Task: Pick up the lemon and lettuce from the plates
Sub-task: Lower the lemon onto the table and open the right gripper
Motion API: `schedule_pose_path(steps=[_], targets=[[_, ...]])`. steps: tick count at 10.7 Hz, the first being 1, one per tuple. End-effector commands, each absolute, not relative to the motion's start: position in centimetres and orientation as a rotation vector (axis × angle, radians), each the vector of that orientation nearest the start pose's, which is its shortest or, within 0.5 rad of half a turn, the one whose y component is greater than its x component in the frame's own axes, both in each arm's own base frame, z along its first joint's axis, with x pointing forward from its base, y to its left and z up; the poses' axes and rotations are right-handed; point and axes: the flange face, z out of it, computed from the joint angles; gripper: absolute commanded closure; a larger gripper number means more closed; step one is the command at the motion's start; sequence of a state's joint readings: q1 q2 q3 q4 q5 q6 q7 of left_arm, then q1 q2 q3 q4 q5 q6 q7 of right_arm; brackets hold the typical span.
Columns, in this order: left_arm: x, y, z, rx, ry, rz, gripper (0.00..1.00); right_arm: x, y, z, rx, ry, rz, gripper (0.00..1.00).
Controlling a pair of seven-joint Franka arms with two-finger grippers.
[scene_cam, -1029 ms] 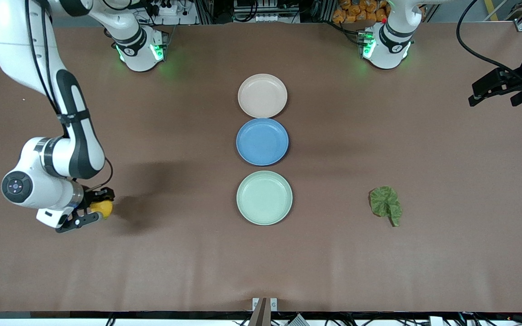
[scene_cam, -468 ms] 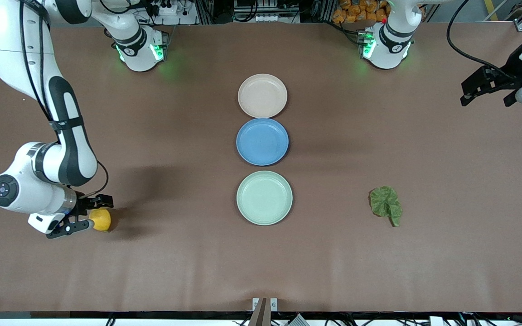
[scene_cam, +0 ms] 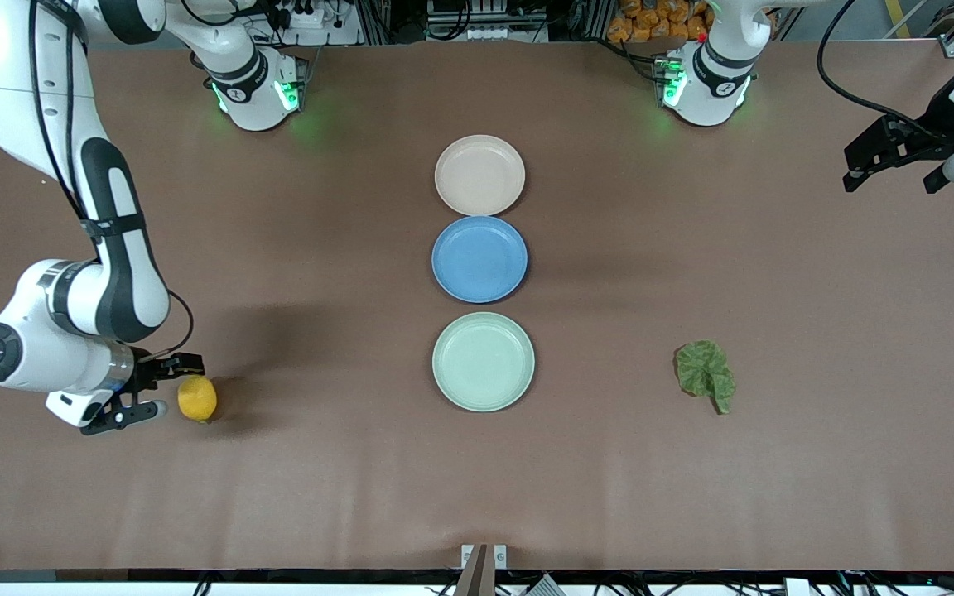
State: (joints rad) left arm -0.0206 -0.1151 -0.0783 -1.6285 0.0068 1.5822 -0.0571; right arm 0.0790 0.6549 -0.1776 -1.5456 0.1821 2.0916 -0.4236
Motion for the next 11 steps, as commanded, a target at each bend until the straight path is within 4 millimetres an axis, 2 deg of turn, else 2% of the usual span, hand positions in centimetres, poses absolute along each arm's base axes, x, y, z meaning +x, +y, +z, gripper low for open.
schedule_pose_path(steps=[1, 2, 5, 7, 8, 11], targets=[[51.6, -4.6, 67.2, -3.106, 0.103, -0.152, 0.00, 69.3, -3.9, 30.4, -3.024, -0.401, 0.074, 0.00], [51.5, -4.5, 67.3, -3.106, 0.099, -0.155, 0.00, 68.6, -3.6, 31.8, -3.025, -0.390, 0.054, 0.00], [51.4, -4.4, 68.8, -3.108, 0.091, -0.198, 0.00, 65.5, -5.9, 37.5, -3.047, -0.353, -0.011, 0.00], [51.2, -4.4, 68.7, -3.112, 0.093, -0.167, 0.00, 62.2, -5.6, 41.9, -3.080, -0.343, -0.049, 0.00], [51.2, -4.5, 68.6, -3.115, 0.094, -0.164, 0.00, 60.7, -5.4, 43.3, -3.105, -0.334, -0.056, 0.00], [51.1, -4.6, 68.9, -3.118, 0.094, -0.171, 0.00, 57.8, -4.8, 47.9, -3.107, -0.244, -0.005, 0.00]])
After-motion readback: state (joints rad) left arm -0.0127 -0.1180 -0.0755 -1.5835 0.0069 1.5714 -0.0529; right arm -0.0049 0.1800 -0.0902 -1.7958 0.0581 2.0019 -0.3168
